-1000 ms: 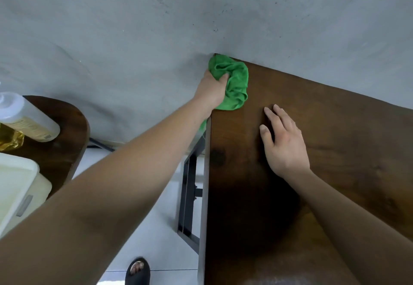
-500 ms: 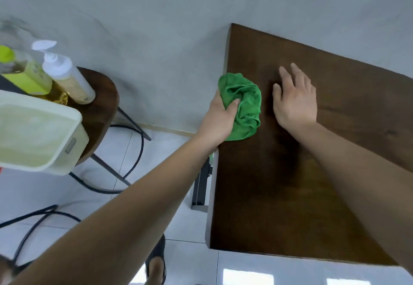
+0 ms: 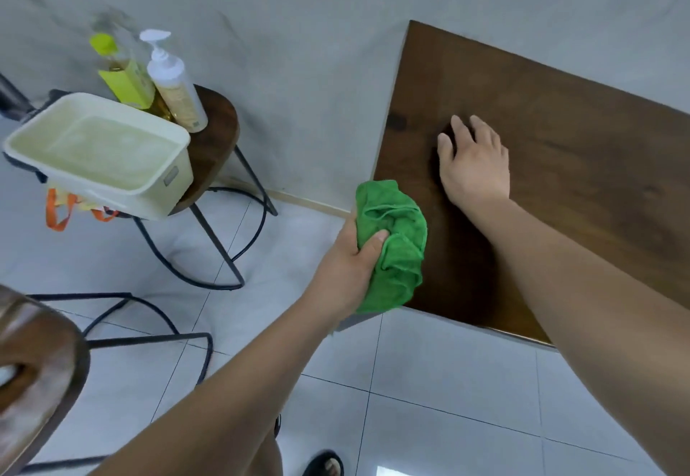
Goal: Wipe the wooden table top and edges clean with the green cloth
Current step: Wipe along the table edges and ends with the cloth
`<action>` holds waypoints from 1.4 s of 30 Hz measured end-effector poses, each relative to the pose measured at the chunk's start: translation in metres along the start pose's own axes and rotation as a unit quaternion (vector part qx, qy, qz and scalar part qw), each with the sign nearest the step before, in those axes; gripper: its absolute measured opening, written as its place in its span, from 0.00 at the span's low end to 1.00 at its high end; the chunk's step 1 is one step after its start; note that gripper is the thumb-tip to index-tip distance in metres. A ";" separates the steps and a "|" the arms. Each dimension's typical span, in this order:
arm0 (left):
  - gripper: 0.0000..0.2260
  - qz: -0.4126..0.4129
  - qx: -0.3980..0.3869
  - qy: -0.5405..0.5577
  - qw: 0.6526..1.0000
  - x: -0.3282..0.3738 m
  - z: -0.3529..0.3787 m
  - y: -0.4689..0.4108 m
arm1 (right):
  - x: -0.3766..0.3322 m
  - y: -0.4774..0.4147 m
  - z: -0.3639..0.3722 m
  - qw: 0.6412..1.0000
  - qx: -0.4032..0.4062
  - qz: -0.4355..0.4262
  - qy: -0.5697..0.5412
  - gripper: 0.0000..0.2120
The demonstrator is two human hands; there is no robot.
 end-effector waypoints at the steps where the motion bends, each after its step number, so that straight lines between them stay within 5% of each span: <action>1: 0.15 -0.001 0.001 0.004 1.000 -0.006 -0.002 0.010 | 0.001 0.000 0.001 1.000 -0.005 0.006 -0.006 0.32; 10: 0.19 -0.015 0.015 -0.018 1.000 0.001 0.001 -0.003 | 0.002 0.000 0.003 1.000 -0.005 -0.002 -0.008 0.31; 29: 0.26 0.036 0.013 -0.099 0.994 0.131 0.063 -0.312 | 0.013 -0.008 0.010 1.000 0.014 -0.002 -0.010 0.26; 42: 0.27 0.047 0.023 -0.146 0.988 0.161 0.079 -0.397 | 0.015 -0.012 0.010 1.000 -0.013 0.008 0.020 0.26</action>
Point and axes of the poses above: each hand's wrist, its own y-axis away from the middle knuckle, its own z-axis out of the palm, x = y × z, the point moved 7 cm from there along -y, towards the middle knuckle, and after that the axes turned 7 degrees about x, right-handed, at the moved point
